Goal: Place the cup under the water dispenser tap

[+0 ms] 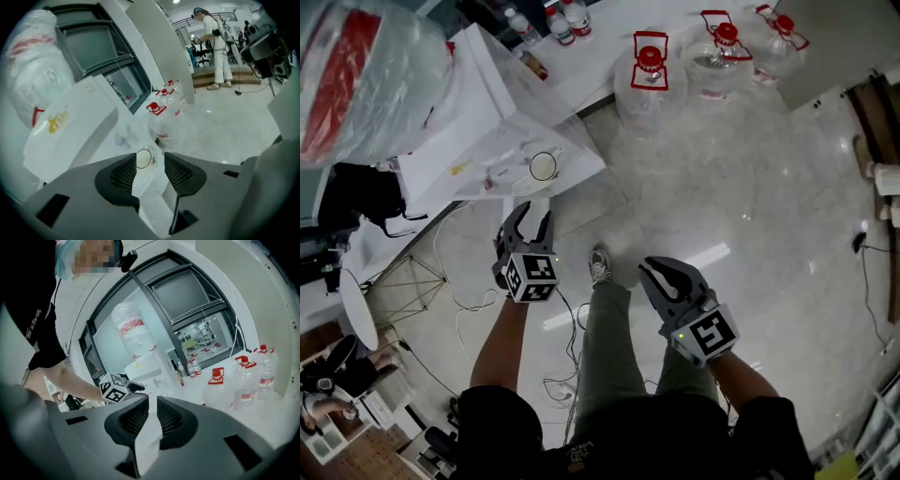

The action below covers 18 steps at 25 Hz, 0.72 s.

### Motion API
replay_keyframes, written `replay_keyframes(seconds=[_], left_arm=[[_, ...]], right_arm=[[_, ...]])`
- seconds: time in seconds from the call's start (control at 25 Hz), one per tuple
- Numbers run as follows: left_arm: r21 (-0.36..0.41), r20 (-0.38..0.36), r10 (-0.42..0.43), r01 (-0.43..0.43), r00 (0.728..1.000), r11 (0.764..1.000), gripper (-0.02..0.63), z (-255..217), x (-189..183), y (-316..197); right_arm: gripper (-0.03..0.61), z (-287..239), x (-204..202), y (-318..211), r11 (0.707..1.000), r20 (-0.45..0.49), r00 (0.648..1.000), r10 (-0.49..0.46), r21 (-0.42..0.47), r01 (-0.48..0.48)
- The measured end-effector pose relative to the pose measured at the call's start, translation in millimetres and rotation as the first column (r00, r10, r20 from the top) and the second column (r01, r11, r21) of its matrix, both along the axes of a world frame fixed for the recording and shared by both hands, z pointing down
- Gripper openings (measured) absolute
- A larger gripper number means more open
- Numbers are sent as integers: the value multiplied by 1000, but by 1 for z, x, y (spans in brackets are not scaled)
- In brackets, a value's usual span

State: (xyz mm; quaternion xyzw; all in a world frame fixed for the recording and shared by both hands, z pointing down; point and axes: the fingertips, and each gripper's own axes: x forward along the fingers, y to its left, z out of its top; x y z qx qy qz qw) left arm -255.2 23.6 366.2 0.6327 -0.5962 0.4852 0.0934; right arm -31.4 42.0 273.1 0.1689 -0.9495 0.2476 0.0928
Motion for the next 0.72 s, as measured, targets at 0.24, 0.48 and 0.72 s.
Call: replay_keyframes(seconds=[0.24, 0.48, 0.72], left_arm=[[112, -88, -101, 111, 991, 988, 195, -78, 10, 42], [222, -181, -159, 197, 971, 955, 179, -153, 23, 89], [313, -261, -210, 289, 942, 905, 119, -203, 48, 129]], right_arm=[[46, -51, 0, 31, 998, 0, 998, -59, 15, 59], [48, -104, -1, 59, 997, 18, 998, -58, 47, 57], [47, -147, 9, 79, 991, 9, 997, -77, 110, 75]])
